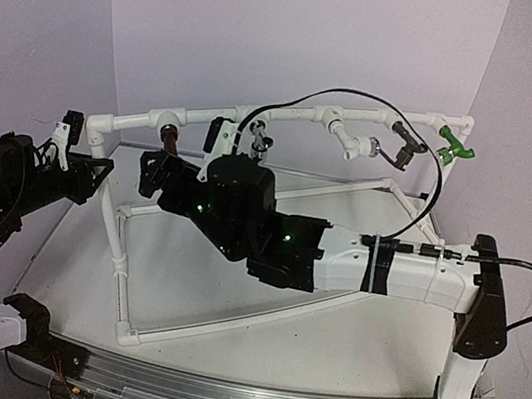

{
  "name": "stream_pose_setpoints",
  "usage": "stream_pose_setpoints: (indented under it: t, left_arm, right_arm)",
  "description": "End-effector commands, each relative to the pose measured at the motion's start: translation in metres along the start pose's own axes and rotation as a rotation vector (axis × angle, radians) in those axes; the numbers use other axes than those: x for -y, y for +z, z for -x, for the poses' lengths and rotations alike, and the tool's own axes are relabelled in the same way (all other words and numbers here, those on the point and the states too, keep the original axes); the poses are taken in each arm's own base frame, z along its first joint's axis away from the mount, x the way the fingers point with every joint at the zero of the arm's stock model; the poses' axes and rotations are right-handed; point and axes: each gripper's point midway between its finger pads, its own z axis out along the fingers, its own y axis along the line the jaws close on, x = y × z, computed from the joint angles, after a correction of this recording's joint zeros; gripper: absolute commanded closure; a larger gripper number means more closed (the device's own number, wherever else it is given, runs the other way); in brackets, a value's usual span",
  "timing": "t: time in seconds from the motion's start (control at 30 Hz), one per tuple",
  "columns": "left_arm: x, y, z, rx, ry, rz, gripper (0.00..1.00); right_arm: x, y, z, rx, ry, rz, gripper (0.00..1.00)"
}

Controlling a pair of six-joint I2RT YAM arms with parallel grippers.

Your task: Install the water faucets

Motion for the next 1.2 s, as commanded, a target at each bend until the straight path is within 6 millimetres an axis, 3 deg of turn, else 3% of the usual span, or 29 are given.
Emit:
stream_pose_setpoints:
  t: [0.0, 0.17, 0.27, 0.37, 0.47, 0.6, 0.7, 0.83, 0.9, 1.17]
  left_arm:
    - [0.022, 0.005, -0.025, -0.115, -0.112, -0.119, 0.99]
    - [0.019, 0.005, -0.025, -0.115, -0.111, -0.105, 0.99]
    - [0.018, 0.005, -0.025, -0.113, -0.11, -0.098, 0.99]
    - [0.017, 0.005, -0.024, -0.111, -0.108, -0.09, 0.99]
    - [0.016, 0.004, -0.024, -0.11, -0.106, -0.083, 0.99]
    - [0.015, 0.005, -0.025, -0.113, -0.107, -0.075, 0.99]
    - [0.013, 0.005, -0.026, -0.114, -0.105, -0.067, 0.99]
    - [0.012, 0.007, -0.027, -0.122, -0.106, -0.065, 0.99]
    - [0.012, 0.008, -0.029, -0.128, -0.107, -0.065, 0.99]
    - [0.011, 0.008, -0.03, -0.133, -0.106, -0.063, 0.99]
  right_arm:
    - [-0.02, -0.04, 0.007, -0.06, -0.096, 0.07, 0.02]
    - [-0.031, -0.066, -0.018, -0.183, -0.331, 0.198, 0.02]
    - [-0.034, -0.079, -0.038, -0.293, -0.58, 0.261, 0.02]
    - [-0.022, -0.099, -0.058, -0.397, -0.879, 0.332, 0.04]
    - [-0.01, -0.109, -0.046, -0.385, -1.123, 0.299, 0.06]
    - [-0.013, -0.125, -0.032, -0.318, -1.463, 0.321, 0.12]
    - [-0.01, -0.122, -0.018, -0.271, -1.708, 0.232, 0.1]
    - [0.002, -0.111, -0.022, -0.278, -2.061, 0.133, 0.07]
    - [0.002, -0.101, -0.018, -0.255, -2.158, 0.068, 0.07]
    - [-0.039, -0.078, -0.008, 0.006, -2.399, 0.015, 0.09]
